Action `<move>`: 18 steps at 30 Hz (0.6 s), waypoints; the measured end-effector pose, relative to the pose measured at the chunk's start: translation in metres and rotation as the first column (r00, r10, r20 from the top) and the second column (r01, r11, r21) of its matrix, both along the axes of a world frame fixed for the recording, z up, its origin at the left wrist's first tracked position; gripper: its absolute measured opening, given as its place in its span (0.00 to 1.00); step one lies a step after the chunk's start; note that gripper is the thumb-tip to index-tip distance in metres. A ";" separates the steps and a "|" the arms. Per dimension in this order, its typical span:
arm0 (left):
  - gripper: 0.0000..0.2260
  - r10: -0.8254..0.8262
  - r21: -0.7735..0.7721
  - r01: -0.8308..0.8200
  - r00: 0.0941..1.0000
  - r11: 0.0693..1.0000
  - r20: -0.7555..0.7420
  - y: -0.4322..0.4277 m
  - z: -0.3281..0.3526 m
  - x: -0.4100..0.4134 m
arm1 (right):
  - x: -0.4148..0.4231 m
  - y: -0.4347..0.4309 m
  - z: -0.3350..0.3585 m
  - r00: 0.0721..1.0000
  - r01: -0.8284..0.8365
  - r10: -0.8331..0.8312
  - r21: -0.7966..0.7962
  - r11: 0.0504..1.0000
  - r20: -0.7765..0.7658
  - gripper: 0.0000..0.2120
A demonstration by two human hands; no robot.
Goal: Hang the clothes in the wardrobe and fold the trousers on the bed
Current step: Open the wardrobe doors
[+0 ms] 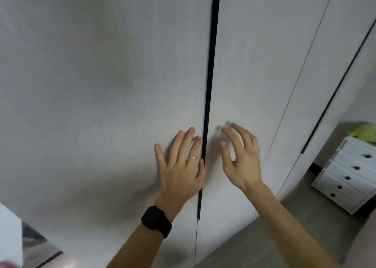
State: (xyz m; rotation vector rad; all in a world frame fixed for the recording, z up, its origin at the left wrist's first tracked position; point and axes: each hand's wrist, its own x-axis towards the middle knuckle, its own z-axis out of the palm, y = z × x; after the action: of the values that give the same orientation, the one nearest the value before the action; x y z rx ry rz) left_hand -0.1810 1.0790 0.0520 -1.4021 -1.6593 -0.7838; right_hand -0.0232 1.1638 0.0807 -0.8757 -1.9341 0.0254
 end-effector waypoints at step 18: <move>0.10 0.428 0.127 -0.447 0.891 0.885 0.150 0.073 -0.016 0.038 | -0.058 0.156 -0.027 0.970 -0.210 0.240 0.587 0.781 0.027 0.27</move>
State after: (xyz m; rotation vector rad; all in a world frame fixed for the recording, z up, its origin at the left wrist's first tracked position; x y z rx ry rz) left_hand -0.1429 1.1519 0.0365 -0.8330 -1.8684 -0.7220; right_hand -0.0815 1.3194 0.0538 -0.2197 -1.8271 -0.3920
